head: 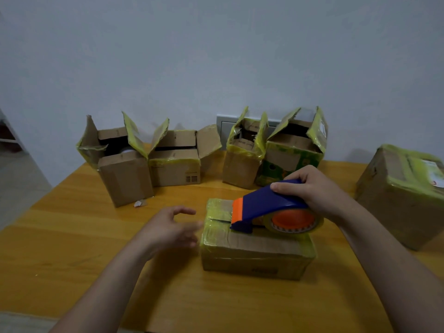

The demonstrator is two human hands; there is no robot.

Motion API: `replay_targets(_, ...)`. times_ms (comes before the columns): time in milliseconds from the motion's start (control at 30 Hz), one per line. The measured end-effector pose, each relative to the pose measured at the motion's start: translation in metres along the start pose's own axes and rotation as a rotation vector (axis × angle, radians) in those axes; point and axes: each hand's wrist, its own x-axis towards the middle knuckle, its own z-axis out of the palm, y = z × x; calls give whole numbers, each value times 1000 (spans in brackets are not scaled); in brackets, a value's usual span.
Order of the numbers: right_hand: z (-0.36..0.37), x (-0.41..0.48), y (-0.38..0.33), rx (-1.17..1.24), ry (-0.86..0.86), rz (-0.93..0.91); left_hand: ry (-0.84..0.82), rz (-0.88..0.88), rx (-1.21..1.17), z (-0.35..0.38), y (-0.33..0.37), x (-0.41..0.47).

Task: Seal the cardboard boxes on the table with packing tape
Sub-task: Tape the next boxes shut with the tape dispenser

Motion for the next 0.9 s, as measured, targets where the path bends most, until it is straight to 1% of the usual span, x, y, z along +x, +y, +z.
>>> replay_targets(33, 0, 1, 0, 3, 2, 0, 65, 55, 181, 0, -5, 0)
replay_targets(67, 1, 1, -1, 3, 2, -3, 138, 142, 279, 1, -6, 0)
replay_targets(133, 2, 2, -2, -6, -7, -4, 273, 369, 273, 6, 0, -1)
replay_targets(167, 3, 2, -2, -9, -10, -2, 304, 467, 231, 11, 8, -1)
replay_targets(200, 4, 3, -3, -12, -12, 0, 291, 522, 195, 18, 17, 0)
replay_targets(233, 4, 4, -3, -12, -16, 1, 243, 549, 184, 28, 26, 1)
replay_targets(267, 4, 4, -3, -12, -25, -7, 183, 551, 202, 40, 34, 3)
replay_targets(333, 4, 6, -2, 1, -43, -21, 88, 502, 292, 60, 40, 7)
replay_targets(433, 0, 5, 2, 70, -66, -25, 4, 461, 491, 64, 40, 9)
replay_targets(533, -6, 0, 8, 169, -101, -26, -69, 502, 866, 50, 38, 7)
replay_targets(600, -5, -1, 10, 205, -80, -28, -94, 508, 1048, 46, 38, 10)
replay_targets(667, -1, -2, 12, 233, -41, -34, -99, 525, 1119, 45, 40, 13)
replay_targets(733, 3, -3, 12, 258, -6, -42, -103, 534, 1137, 42, 43, 17)
replay_targets(900, -10, -8, 7, 236, 4, -52, -139, 519, 1170, 30, 48, 20)
